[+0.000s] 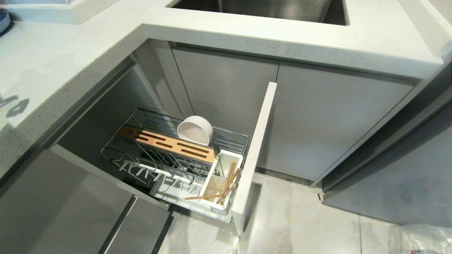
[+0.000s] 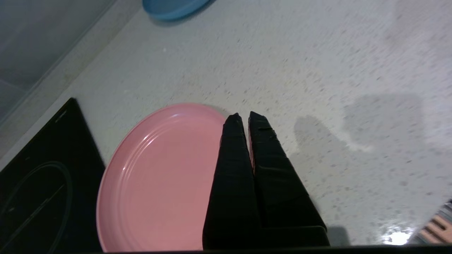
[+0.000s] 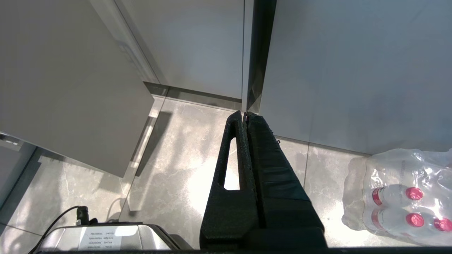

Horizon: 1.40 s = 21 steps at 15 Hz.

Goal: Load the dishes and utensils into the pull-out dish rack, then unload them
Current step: Pick up the plate and place it in the cupboard

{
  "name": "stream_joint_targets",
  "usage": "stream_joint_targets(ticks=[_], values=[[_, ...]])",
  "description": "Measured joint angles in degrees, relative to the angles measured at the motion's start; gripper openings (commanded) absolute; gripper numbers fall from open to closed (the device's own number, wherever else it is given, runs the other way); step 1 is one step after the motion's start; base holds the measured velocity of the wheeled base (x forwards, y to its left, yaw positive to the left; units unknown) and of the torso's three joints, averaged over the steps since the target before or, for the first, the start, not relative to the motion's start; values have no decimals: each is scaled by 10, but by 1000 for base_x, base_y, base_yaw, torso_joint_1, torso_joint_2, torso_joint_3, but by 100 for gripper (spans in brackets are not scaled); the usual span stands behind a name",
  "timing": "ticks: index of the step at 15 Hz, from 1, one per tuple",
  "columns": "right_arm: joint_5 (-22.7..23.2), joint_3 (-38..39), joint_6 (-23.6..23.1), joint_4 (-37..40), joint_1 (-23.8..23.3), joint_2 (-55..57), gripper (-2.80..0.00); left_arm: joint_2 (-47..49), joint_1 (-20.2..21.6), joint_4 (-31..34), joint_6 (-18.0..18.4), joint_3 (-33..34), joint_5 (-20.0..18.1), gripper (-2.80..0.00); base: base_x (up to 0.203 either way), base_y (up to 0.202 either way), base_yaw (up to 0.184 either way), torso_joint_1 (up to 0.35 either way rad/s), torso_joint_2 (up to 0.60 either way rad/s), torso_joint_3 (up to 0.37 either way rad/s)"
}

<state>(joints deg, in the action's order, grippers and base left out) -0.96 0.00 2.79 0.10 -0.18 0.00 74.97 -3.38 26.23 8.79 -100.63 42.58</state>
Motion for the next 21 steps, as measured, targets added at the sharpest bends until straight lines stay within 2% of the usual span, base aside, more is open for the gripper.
stream_joint_targets(ticks=[3,6,16,17,21], values=[[0,0,0,0,0,0,-280,29,31,82,-21,-43,-3,-280,0,0,0,0,0,0],[0,0,0,0,0,0,-280,61,49,170,-72,-75,0,-280,0,0,0,0,0,0],[0,0,0,0,0,0,-280,96,90,176,-178,-72,4,-280,0,0,0,0,0,0],[0,0,0,0,0,0,-280,98,91,176,-184,-71,4,0,0,0,0,0,0,0],[0,0,0,0,0,0,-280,101,94,176,-198,-66,4,0,0,0,0,0,0,0]])
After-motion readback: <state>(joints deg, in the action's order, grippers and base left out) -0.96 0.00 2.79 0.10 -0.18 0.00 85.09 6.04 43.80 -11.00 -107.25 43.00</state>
